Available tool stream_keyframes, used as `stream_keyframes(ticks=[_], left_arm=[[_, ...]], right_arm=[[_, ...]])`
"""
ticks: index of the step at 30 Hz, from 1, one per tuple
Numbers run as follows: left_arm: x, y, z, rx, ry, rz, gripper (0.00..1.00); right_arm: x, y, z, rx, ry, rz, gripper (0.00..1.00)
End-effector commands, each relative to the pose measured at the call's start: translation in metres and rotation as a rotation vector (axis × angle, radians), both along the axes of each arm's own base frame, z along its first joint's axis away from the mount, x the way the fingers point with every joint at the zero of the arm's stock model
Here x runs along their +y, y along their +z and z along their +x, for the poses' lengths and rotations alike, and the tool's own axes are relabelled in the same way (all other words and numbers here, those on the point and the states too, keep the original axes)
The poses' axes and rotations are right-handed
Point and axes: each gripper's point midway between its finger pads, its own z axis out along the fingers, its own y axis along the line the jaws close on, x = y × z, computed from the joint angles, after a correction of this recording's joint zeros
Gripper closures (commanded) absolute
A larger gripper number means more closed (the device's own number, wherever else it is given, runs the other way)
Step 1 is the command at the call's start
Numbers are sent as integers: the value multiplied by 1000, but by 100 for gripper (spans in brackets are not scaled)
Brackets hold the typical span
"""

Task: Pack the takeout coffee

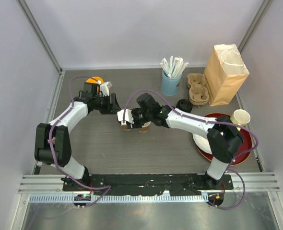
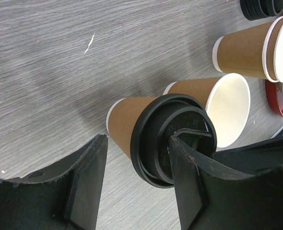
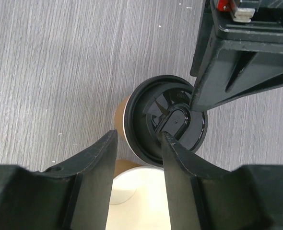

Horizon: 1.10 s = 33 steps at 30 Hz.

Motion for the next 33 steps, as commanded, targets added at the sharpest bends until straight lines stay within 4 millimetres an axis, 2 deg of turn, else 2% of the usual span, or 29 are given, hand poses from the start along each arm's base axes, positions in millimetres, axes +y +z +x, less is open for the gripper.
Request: stream_keyframes(ticks=[1, 5, 10, 13, 17, 24, 33], left_arm=[[-2, 30, 8, -94, -14, 2, 42], [-2, 30, 8, -95, -15, 3, 42], [-2, 30, 8, -95, -18, 5, 42], [-3, 29, 8, -91, -19, 7, 42], [-5, 27, 6, -84, -27, 5, 42], [-6, 22, 4, -69, -32, 10, 42], [-6, 19, 3, -57, -32, 12, 43]], right_arm=[[5, 38, 10, -42, -16, 90, 52], [4, 33, 11, -35, -19, 85, 52], [7, 43, 17, -35, -26, 127, 52], [9, 42, 23, -40, -38, 124, 52], [9, 32, 27, -36, -46, 105, 54], [-1, 8, 19, -12, -30, 40, 56], [-6, -18, 26, 4, -62, -26, 58]])
